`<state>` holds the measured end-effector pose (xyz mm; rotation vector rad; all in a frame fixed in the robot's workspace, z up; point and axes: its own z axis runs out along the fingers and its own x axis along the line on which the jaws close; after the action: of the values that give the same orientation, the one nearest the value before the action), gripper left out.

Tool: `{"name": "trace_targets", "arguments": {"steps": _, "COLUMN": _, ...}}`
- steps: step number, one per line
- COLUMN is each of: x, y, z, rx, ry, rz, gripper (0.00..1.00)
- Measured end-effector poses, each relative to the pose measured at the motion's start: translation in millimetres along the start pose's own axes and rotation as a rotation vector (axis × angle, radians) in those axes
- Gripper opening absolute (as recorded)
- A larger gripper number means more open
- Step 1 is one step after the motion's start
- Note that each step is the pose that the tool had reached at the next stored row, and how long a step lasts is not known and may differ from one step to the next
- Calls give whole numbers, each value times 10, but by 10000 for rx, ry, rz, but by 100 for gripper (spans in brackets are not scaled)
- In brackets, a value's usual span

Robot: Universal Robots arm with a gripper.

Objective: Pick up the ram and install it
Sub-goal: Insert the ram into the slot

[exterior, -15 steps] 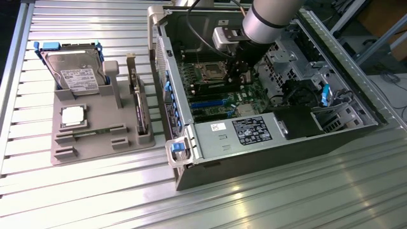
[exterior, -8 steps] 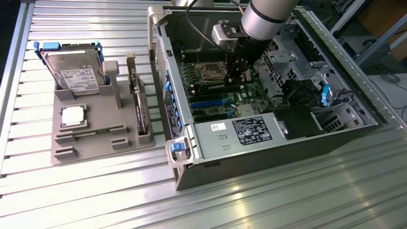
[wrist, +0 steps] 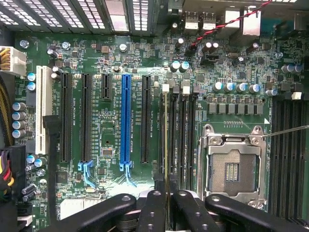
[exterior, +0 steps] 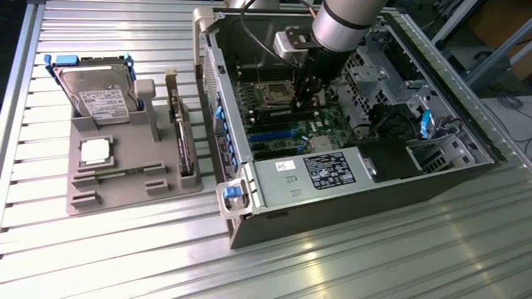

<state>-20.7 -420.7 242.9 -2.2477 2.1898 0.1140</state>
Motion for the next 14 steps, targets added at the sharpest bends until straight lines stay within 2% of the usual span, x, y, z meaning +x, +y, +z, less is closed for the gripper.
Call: {"name": "trace_targets", "arguments": {"steps": 14, "x": -13, "y": 12, "z": 55, "rx": -1, "ry": 9, "rz": -1, "gripper": 12}}
